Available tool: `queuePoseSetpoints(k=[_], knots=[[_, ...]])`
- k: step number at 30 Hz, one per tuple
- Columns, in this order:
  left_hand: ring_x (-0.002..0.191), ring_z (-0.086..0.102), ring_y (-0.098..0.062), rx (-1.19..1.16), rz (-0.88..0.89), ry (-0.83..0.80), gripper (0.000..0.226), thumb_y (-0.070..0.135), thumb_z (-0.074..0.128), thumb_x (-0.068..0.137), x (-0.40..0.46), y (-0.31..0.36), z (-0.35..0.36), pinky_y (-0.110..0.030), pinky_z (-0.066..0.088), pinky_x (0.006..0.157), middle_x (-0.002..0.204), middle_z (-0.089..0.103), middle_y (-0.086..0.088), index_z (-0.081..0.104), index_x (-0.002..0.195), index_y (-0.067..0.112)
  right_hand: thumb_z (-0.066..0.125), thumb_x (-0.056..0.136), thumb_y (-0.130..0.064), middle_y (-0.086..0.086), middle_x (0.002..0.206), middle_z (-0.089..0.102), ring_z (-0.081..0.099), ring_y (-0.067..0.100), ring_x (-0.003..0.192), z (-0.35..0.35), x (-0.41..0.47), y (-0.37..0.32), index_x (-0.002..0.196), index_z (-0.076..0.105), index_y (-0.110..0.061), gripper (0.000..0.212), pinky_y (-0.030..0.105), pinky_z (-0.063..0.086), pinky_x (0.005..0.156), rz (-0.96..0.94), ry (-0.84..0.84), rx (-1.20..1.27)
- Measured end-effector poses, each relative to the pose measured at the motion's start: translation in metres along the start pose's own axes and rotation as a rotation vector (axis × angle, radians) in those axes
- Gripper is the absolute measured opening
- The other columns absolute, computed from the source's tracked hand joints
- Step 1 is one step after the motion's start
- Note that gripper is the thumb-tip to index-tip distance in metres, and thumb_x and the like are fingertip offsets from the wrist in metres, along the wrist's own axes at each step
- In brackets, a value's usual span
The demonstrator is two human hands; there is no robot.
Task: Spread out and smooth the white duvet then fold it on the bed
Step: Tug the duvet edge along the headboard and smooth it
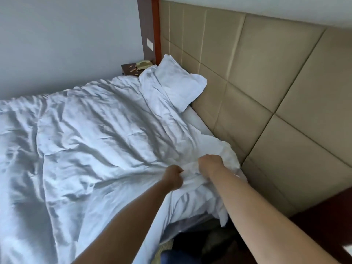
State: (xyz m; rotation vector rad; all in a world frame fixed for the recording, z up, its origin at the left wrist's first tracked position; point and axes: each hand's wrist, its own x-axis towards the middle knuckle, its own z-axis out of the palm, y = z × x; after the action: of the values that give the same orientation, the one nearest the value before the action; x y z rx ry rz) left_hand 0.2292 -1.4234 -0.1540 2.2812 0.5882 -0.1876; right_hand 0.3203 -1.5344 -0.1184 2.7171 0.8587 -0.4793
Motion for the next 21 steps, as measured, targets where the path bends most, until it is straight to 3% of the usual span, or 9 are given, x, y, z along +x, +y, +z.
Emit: queuePoseSetpoints(k=[4, 6, 8, 10, 13, 14, 16, 19, 21], knots=[[0.066, 0.063, -0.02, -0.121, -0.101, 0.013, 0.026, -0.007, 0.052, 0.078, 0.015, -0.006, -0.008, -0.021, 0.043, 0.054, 0.074, 0.07, -0.013, 0.075, 0.09, -0.002, 0.038, 0.097, -0.025, 0.009, 0.147, 0.04, 0.044, 0.028, 0.129, 0.017, 0.009, -0.003, 0.142, 0.04, -0.012, 0.047, 0.037, 0.036, 0.104, -0.05, -0.394, 0.275], [0.047, 0.051, -0.012, -0.182, -0.143, 0.056, 0.013, 0.001, 0.062, 0.079, 0.024, -0.01, -0.016, -0.017, 0.039, 0.046, 0.051, 0.058, -0.001, 0.074, 0.08, -0.002, 0.056, 0.085, -0.025, 0.012, 0.143, 0.043, 0.048, 0.03, 0.123, 0.018, 0.01, -0.003, 0.144, 0.035, -0.009, 0.065, 0.037, 0.04, 0.099, -0.027, -0.62, 0.428], [0.051, 0.052, -0.011, -0.26, -0.149, 0.082, 0.007, 0.003, 0.067, 0.077, 0.033, -0.009, -0.026, -0.02, 0.043, 0.051, 0.053, 0.056, 0.001, 0.073, 0.075, 0.004, 0.071, 0.074, -0.019, 0.01, 0.126, 0.055, 0.054, 0.029, 0.111, 0.014, 0.01, -0.004, 0.137, 0.044, -0.007, 0.069, 0.035, 0.045, 0.091, -0.011, -0.732, 0.551], [0.056, 0.053, -0.012, -0.325, -0.153, 0.088, 0.015, -0.003, 0.062, 0.079, 0.036, -0.006, -0.036, -0.019, 0.044, 0.049, 0.061, 0.058, 0.0, 0.072, 0.082, 0.008, 0.073, 0.076, -0.016, 0.008, 0.127, 0.056, 0.055, 0.029, 0.113, 0.012, 0.012, -0.011, 0.132, 0.049, -0.01, 0.061, 0.034, 0.046, 0.091, -0.058, -0.554, 0.549], [0.047, 0.05, -0.006, -0.381, -0.092, 0.082, 0.028, -0.008, 0.049, 0.083, 0.04, -0.012, -0.053, -0.012, 0.037, 0.039, 0.067, 0.058, -0.004, 0.068, 0.1, 0.004, 0.06, 0.085, -0.019, 0.009, 0.117, 0.059, 0.059, 0.028, 0.106, 0.002, 0.018, -0.019, 0.116, 0.056, -0.01, 0.032, 0.032, 0.05, 0.084, -0.049, -0.185, 0.489], [0.047, 0.052, -0.004, -0.364, -0.043, 0.072, 0.032, -0.009, 0.049, 0.083, 0.041, -0.016, -0.059, -0.011, 0.038, 0.041, 0.073, 0.061, -0.006, 0.065, 0.107, 0.003, 0.057, 0.086, -0.019, 0.007, 0.108, 0.06, 0.06, 0.027, 0.101, -0.005, 0.018, -0.02, 0.105, 0.057, -0.012, 0.021, 0.031, 0.048, 0.077, -0.04, -0.1, 0.513], [0.074, 0.059, -0.006, -0.256, 0.055, -0.009, 0.045, -0.009, 0.056, 0.081, 0.038, -0.028, -0.068, -0.015, 0.044, 0.058, 0.101, 0.066, -0.013, 0.057, 0.123, 0.008, 0.052, 0.086, -0.016, 0.005, 0.096, 0.058, 0.06, 0.026, 0.092, -0.019, 0.017, -0.023, 0.09, 0.056, -0.014, 0.006, 0.028, 0.041, 0.069, -0.017, 0.026, 0.598], [0.104, 0.055, -0.015, -0.132, 0.088, -0.246, 0.078, -0.001, 0.077, 0.066, 0.021, -0.046, -0.054, -0.023, 0.047, 0.081, 0.123, 0.057, -0.004, 0.042, 0.132, 0.02, 0.047, 0.083, -0.009, 0.001, 0.081, 0.057, 0.057, 0.026, 0.084, -0.035, 0.011, -0.035, 0.071, 0.052, -0.017, 0.015, 0.027, 0.038, 0.066, -0.007, 0.192, 0.722], [0.107, 0.055, -0.017, -0.156, 0.035, -0.211, 0.096, 0.012, 0.086, 0.057, 0.008, -0.059, -0.041, -0.025, 0.047, 0.084, 0.127, 0.054, -0.001, 0.036, 0.139, 0.019, 0.047, 0.08, -0.007, -0.005, 0.067, 0.047, 0.051, 0.024, 0.077, -0.038, 0.004, -0.047, 0.058, 0.038, -0.021, 0.028, 0.026, 0.034, 0.063, -0.017, 0.263, 0.783]])
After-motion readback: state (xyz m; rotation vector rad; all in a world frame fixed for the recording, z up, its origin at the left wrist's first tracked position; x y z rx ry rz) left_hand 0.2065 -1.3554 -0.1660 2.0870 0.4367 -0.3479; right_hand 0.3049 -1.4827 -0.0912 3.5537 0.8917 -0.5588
